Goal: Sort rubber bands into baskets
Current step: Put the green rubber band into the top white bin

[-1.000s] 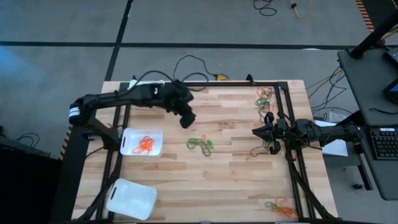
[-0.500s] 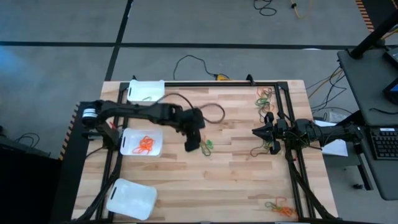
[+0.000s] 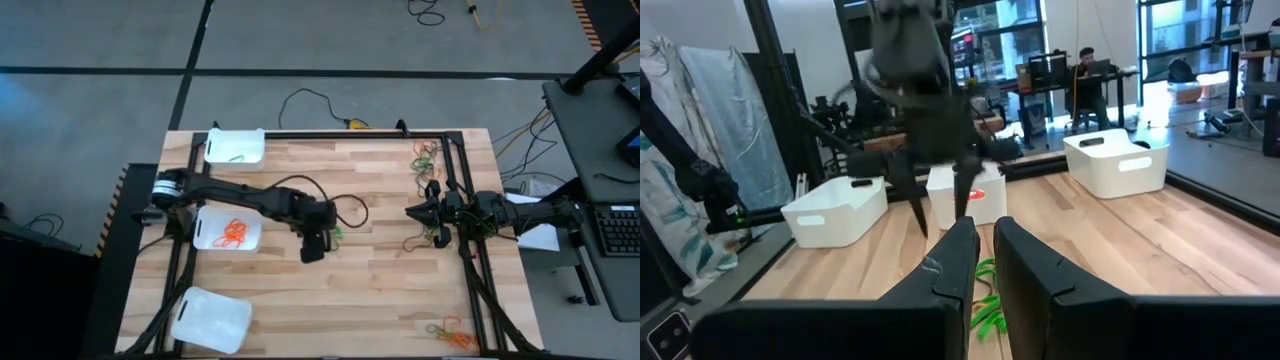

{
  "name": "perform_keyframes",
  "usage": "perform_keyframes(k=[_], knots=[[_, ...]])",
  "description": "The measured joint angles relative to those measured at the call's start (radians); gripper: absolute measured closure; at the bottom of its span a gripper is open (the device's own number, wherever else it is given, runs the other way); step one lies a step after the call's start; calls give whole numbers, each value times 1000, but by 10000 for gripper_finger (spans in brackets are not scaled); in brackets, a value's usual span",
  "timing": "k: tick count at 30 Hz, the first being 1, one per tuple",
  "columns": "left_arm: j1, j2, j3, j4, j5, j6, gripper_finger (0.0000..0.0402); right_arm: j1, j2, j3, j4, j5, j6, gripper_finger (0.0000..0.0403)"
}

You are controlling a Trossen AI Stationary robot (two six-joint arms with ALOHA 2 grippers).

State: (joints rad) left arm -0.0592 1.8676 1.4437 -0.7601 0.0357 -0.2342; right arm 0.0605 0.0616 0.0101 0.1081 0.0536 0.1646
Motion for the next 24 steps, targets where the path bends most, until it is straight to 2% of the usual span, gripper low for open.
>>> perform_keyframes(k=[8,12,19,24], knots=[[110,94,0,-35,-3,-13,284,0,0,0,0,0,0,369],[113,142,0,-78,-4,15,300,0,0,0,0,0,0,369],[117,191,0,-95,-130,-16,322,0,0,0,0,0,0,369],[118,184,0,-94,-132,-23,358,0,0,0,0,0,0,369]])
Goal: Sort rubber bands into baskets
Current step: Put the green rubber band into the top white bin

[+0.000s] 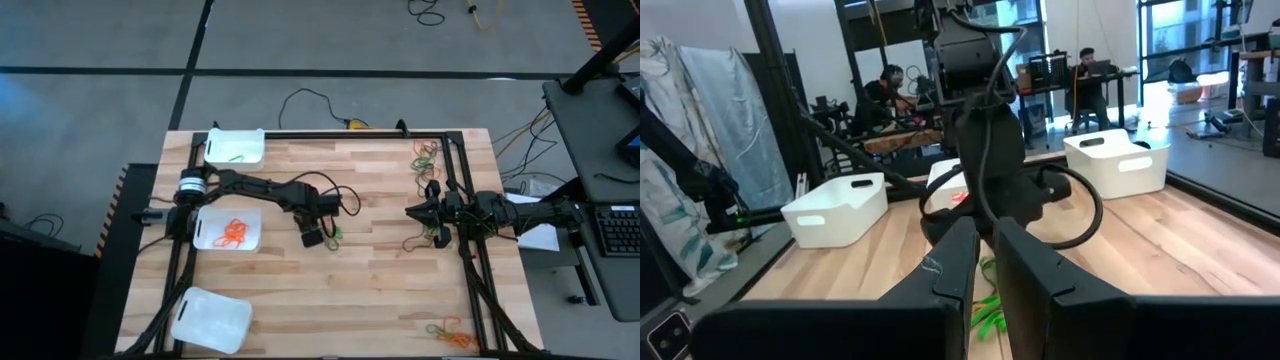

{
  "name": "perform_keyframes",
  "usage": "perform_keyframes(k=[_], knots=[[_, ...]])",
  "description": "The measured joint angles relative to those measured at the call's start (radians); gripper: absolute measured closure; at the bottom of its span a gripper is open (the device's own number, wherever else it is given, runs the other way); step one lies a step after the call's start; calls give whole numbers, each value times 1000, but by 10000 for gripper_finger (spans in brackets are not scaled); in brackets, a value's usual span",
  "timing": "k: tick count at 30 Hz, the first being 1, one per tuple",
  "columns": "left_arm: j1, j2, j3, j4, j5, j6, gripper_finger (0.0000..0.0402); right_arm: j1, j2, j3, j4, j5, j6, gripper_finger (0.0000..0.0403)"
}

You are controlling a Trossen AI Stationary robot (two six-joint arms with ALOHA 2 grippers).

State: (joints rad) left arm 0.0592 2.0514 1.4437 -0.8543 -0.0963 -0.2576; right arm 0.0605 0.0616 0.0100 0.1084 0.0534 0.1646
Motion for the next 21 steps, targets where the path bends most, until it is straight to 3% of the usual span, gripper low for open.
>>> perform_keyframes(k=[4,21], knots=[[29,-2,-2,3,-56,-15,396,0,0,0,0,0,0,369],[118,-140,-3,-20,63,10,401,0,0,0,0,0,0,369]])
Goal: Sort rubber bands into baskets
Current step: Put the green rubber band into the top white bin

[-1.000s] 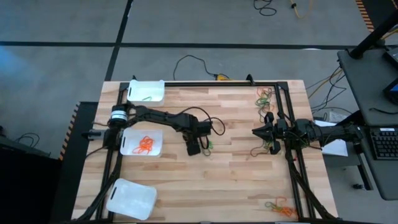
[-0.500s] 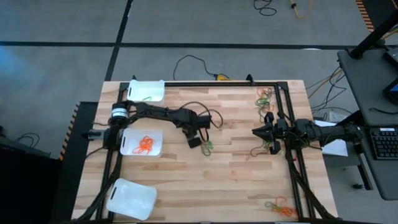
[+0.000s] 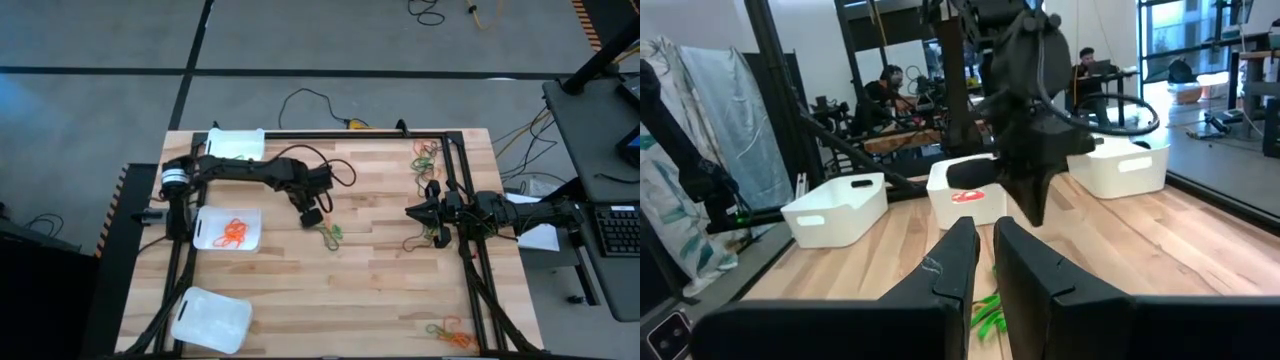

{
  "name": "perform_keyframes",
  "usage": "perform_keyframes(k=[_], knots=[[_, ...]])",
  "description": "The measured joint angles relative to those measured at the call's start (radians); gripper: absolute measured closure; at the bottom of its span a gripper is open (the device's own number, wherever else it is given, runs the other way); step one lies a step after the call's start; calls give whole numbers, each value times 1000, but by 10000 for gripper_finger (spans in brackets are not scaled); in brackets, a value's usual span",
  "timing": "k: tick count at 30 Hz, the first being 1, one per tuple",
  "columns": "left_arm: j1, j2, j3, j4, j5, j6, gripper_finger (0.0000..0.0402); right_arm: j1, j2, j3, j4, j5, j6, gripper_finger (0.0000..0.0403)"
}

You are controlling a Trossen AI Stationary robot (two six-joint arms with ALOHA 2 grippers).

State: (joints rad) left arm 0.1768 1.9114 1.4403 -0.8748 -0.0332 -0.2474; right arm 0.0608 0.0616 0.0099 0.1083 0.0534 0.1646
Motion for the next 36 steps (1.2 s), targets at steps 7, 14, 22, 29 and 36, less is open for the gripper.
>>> perform_keyframes(k=[7,14,22,29,36], knots=[[2,6,-77,50,40,-86,370,0,0,0,0,0,0,369],[-6,9,-186,135,52,-125,308,0,0,0,0,0,0,369],[-7,17,-233,235,50,-158,288,0,0,0,0,0,0,369],[-12,21,-232,232,20,-156,355,0,0,0,0,0,0,369],[-9,3,-137,168,-9,-110,395,0,0,0,0,0,0,369]])
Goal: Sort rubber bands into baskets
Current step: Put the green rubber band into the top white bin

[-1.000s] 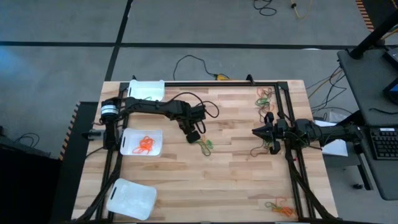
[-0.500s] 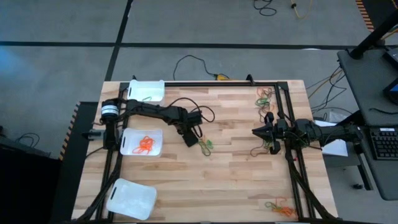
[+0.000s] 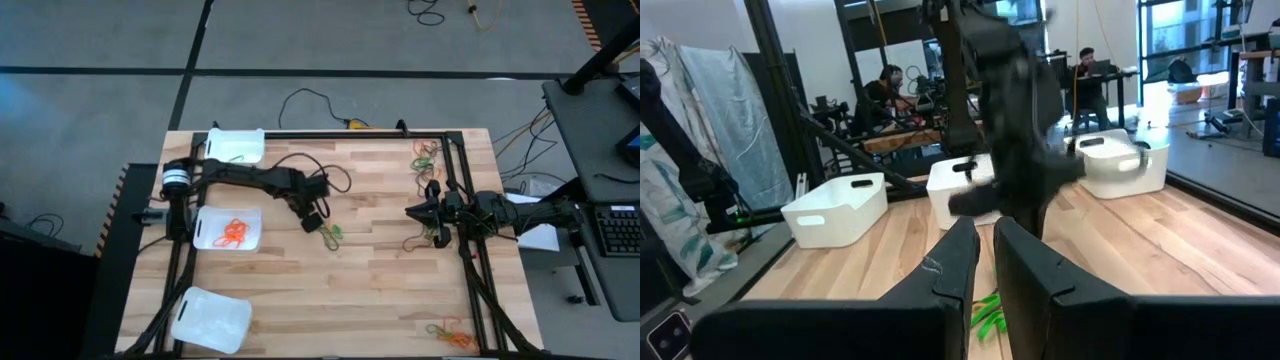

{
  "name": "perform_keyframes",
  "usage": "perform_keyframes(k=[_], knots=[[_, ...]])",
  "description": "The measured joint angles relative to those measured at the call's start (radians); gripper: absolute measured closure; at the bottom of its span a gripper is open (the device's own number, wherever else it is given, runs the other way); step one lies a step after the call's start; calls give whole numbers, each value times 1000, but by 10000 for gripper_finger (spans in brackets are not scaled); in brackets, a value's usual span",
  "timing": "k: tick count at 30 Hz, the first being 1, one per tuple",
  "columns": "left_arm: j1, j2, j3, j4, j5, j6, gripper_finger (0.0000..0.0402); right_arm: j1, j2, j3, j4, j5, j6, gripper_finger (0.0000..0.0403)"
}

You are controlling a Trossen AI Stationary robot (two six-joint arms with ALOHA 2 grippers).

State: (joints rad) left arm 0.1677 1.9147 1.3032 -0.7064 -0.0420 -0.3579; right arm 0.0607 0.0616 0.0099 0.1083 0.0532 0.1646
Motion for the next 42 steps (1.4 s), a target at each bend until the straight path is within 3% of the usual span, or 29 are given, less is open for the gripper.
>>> perform_keyframes(k=[8,15,19,28,42], knots=[[61,-80,248,-224,-121,155,401,0,0,0,0,0,0,369],[194,-118,458,-411,-229,228,401,0,0,0,0,0,0,369],[287,-120,509,-528,-287,259,401,0,0,0,0,0,0,369],[522,-125,433,-619,-309,222,402,0,0,0,0,0,0,369],[709,-126,85,-492,-272,169,402,0,0,0,0,0,0,369]])
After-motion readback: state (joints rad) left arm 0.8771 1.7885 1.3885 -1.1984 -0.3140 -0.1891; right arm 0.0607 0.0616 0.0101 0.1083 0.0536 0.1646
